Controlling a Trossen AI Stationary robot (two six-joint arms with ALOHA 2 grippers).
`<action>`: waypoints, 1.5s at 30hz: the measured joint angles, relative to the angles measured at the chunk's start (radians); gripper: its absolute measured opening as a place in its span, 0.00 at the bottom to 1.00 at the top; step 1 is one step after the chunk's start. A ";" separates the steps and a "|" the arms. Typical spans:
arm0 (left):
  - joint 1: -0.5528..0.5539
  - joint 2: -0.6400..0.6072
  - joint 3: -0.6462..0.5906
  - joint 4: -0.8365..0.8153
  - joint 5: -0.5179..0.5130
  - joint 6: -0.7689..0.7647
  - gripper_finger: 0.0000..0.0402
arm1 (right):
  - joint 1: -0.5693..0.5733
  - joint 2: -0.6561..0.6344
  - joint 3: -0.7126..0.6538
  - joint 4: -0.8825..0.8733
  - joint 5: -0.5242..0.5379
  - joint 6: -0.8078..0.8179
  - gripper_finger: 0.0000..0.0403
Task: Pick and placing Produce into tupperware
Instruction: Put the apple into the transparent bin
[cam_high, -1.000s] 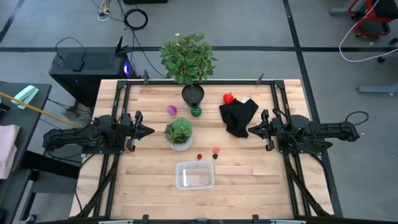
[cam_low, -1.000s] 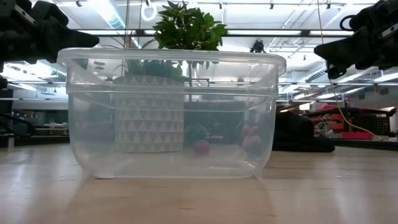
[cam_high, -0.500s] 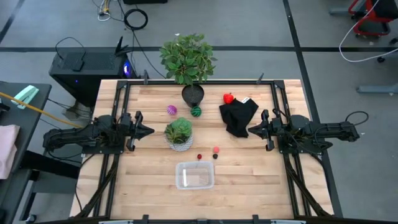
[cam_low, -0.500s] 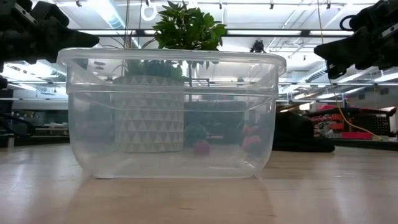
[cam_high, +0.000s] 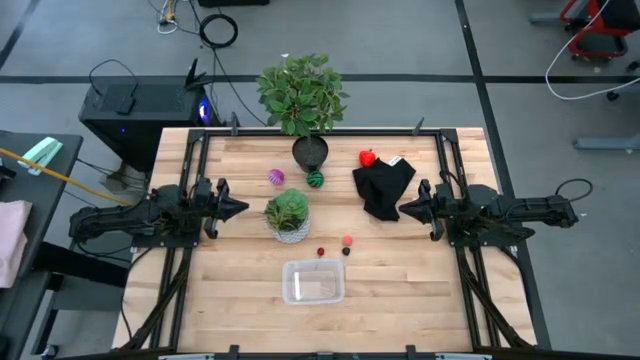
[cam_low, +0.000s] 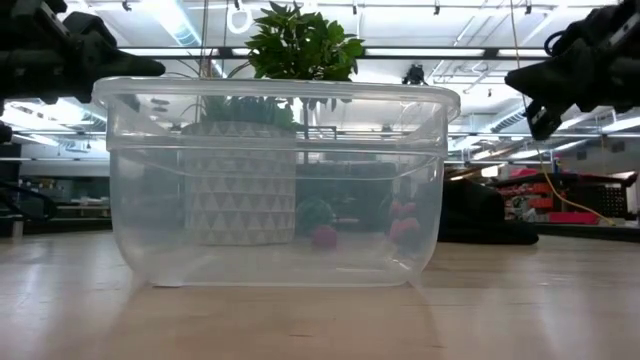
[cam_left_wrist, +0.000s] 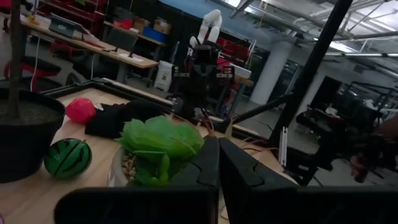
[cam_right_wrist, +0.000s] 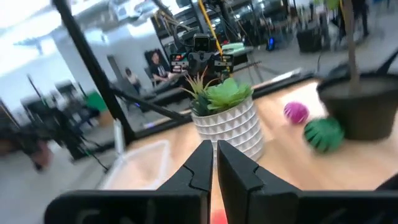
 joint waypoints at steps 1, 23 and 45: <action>0.000 0.000 0.000 0.000 -0.004 -0.013 0.03 | 0.000 0.000 0.000 -0.001 0.000 0.053 0.07; 0.000 0.000 0.000 -0.053 0.022 0.355 0.05 | 0.000 0.007 0.017 -0.031 -0.048 -0.151 0.07; 0.054 0.068 0.271 0.173 -0.249 0.693 0.02 | -0.109 0.278 0.462 -0.039 0.367 -0.089 0.02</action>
